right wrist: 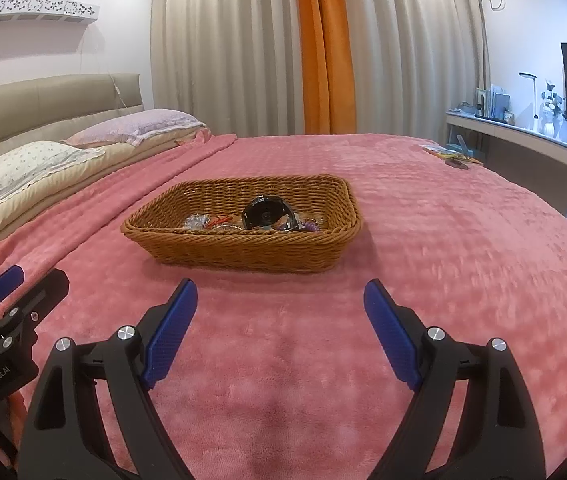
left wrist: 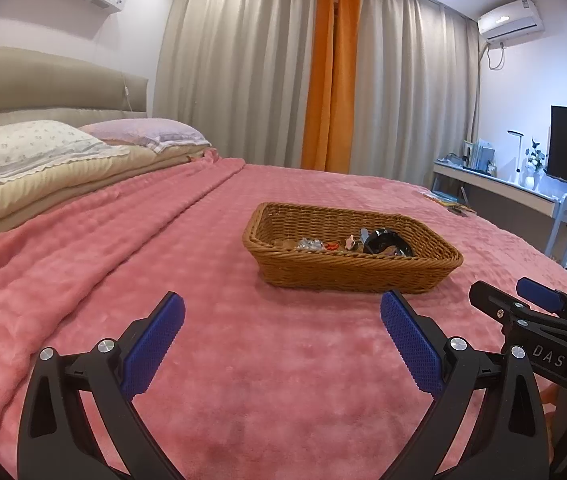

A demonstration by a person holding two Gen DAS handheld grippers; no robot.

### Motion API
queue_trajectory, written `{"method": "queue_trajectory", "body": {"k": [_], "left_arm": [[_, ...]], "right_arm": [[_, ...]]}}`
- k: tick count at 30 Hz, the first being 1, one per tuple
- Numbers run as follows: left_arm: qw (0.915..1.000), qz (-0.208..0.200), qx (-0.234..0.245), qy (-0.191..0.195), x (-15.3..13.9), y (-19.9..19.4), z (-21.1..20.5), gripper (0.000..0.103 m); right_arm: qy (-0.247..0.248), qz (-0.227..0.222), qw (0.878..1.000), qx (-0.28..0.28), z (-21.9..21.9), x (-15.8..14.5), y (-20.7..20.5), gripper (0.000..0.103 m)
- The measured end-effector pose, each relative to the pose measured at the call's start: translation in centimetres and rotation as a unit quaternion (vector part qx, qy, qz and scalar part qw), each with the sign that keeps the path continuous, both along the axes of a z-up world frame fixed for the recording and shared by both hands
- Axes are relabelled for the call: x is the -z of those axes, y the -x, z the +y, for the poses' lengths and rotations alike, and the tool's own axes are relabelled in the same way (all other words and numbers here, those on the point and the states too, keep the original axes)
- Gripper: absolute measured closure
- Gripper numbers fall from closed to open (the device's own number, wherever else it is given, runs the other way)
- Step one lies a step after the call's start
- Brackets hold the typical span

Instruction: Organize jewelry

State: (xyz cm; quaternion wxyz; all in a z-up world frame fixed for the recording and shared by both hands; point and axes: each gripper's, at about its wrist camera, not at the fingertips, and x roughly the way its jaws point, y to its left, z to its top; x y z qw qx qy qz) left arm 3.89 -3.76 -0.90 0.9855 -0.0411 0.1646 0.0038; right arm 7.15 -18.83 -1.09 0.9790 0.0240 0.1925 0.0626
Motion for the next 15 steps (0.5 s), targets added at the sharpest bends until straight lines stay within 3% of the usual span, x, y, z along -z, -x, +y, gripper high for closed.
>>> {"method": "queue_trajectory", "body": {"k": [15], "left_arm": [[1.0000,0.001,0.000,0.000,0.01,-0.08,-0.05,0.008]], "right_arm": [[-0.001,0.001,1.000,0.001,-0.07,-0.01,0.00,0.022]]}}
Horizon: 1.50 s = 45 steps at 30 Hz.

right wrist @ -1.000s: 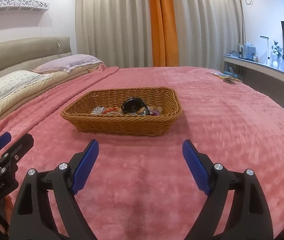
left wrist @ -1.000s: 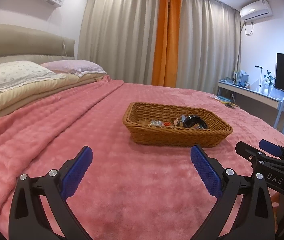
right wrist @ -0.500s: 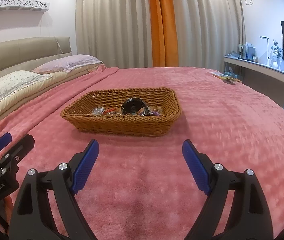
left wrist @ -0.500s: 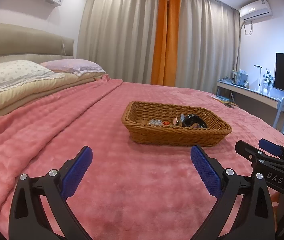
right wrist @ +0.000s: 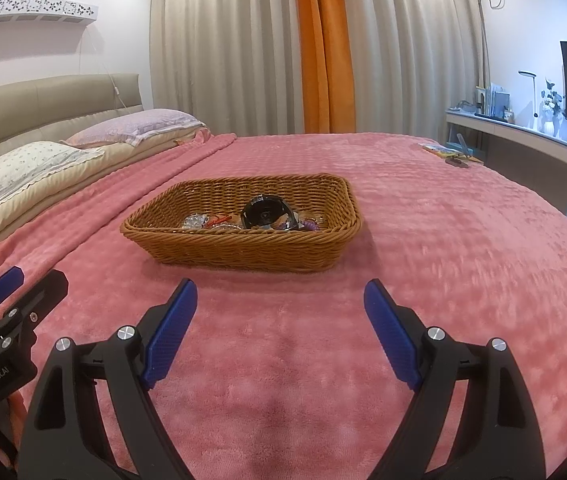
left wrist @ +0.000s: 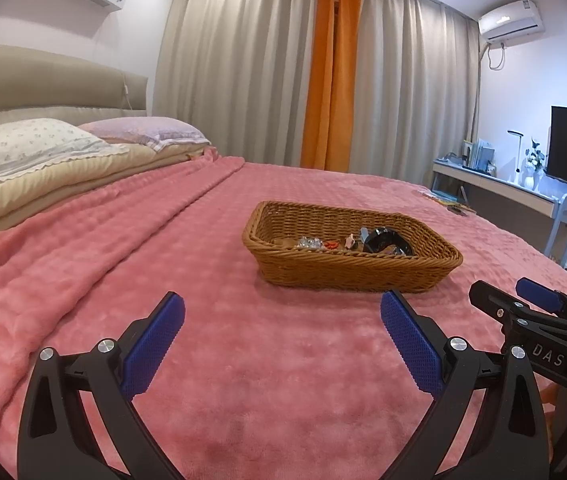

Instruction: Organize jewelry

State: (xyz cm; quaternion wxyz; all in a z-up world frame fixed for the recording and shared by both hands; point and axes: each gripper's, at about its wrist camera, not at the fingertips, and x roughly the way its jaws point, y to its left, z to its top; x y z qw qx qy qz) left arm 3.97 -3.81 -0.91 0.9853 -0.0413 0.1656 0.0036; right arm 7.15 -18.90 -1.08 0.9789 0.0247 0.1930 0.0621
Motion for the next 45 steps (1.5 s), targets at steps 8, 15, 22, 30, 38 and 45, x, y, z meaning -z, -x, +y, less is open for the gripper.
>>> {"method": "queue_trajectory", "body": {"k": [8,15,22,30,38,45], "left_arm": [[1.0000,0.000,-0.002,0.003,0.11,-0.01,-0.07,0.008],[1.0000,0.000,-0.002,0.003,0.13,0.02,-0.07,0.008],[1.0000,0.000,-0.002,0.003,0.12,0.00,-0.05,0.008],[1.0000,0.000,-0.002,0.002,0.15,-0.03,-0.10,0.008],[1.0000,-0.001,-0.006,-0.001,0.10,0.11,-0.06,0.008],[0.9999,-0.002,-0.010,-0.005,-0.11,0.21,0.06,0.008]], "right_arm": [[0.003,-0.001,1.000,0.000,0.06,0.03,0.04,0.022],[0.004,-0.003,1.000,0.000,0.18,0.02,0.10,0.022],[0.003,-0.004,1.000,0.000,0.24,-0.06,0.19,0.022],[0.003,-0.007,1.000,-0.001,0.39,-0.22,0.31,0.022],[0.003,-0.008,1.000,-0.001,0.42,-0.21,0.32,0.022],[0.003,-0.008,1.000,-0.001,0.46,-0.20,0.34,0.022]]}}
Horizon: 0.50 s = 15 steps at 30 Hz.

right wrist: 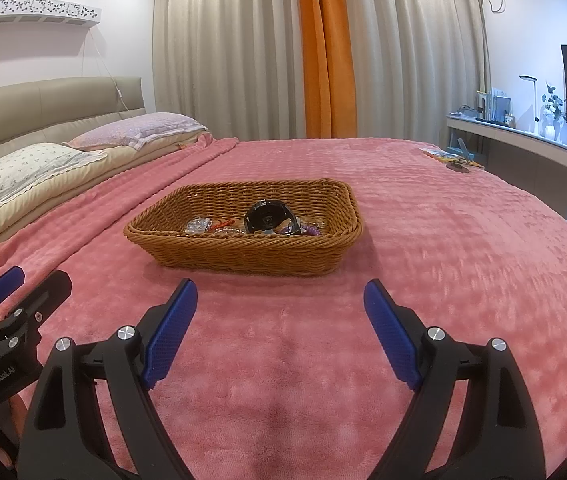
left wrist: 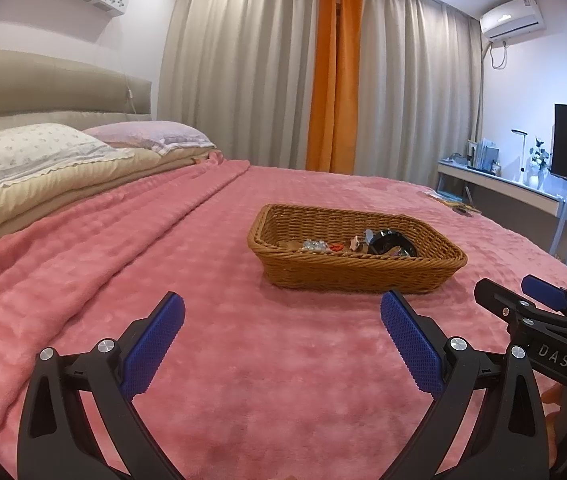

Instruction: Organize jewelry

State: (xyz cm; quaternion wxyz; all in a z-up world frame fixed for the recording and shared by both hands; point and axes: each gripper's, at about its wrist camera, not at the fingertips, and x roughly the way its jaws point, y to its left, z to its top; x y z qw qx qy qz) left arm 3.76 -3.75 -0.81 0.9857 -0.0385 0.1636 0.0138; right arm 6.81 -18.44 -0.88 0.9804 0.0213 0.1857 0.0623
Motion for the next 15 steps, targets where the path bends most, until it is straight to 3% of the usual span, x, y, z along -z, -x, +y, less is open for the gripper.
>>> {"method": "queue_trajectory", "body": {"k": [15], "left_arm": [[1.0000,0.000,0.000,-0.001,-0.07,0.00,-0.06,0.008]], "right_arm": [[0.000,0.000,1.000,0.000,0.10,0.01,0.05,0.022]]}}
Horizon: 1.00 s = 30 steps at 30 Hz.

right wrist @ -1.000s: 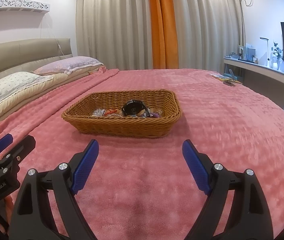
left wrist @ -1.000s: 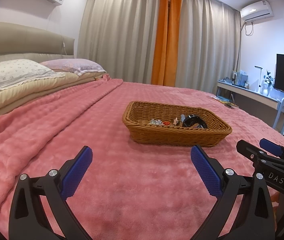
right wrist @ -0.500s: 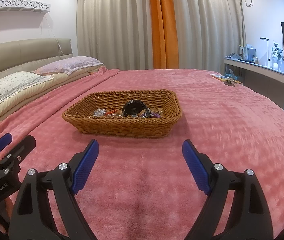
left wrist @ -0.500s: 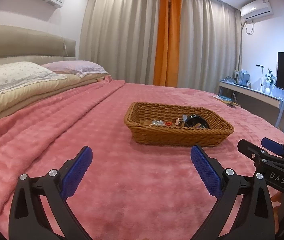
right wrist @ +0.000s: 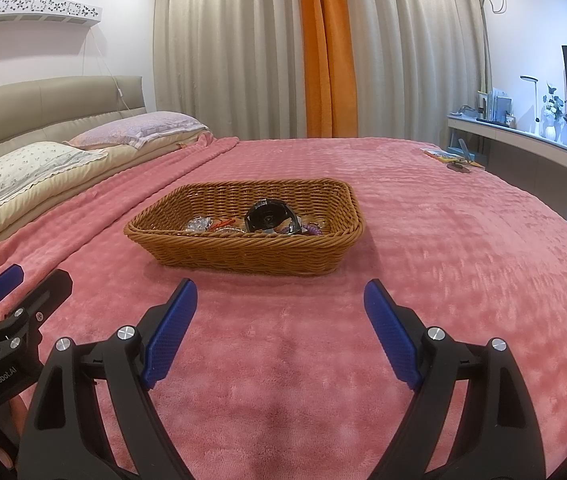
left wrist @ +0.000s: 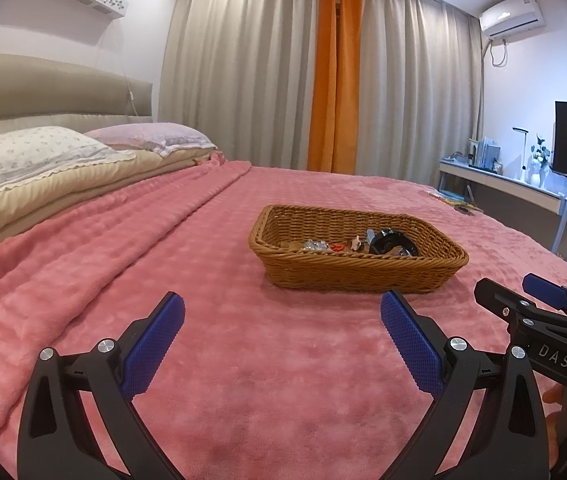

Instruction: Organize jewelry

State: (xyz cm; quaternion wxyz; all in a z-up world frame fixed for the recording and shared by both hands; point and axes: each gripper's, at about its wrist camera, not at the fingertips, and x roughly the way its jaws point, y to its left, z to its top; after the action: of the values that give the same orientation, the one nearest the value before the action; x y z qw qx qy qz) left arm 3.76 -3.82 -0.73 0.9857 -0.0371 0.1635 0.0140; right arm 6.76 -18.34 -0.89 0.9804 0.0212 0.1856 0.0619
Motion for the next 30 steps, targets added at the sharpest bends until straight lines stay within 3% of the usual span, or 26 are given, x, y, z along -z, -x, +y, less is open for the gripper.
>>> {"method": "queue_trajectory", "body": {"k": [30], "left_arm": [[1.0000,-0.006,-0.002,-0.007,-0.17,0.00,0.55,0.007]], "right_arm": [[-0.001,0.000,1.000,0.000,0.03,0.02,-0.01,0.022]]}}
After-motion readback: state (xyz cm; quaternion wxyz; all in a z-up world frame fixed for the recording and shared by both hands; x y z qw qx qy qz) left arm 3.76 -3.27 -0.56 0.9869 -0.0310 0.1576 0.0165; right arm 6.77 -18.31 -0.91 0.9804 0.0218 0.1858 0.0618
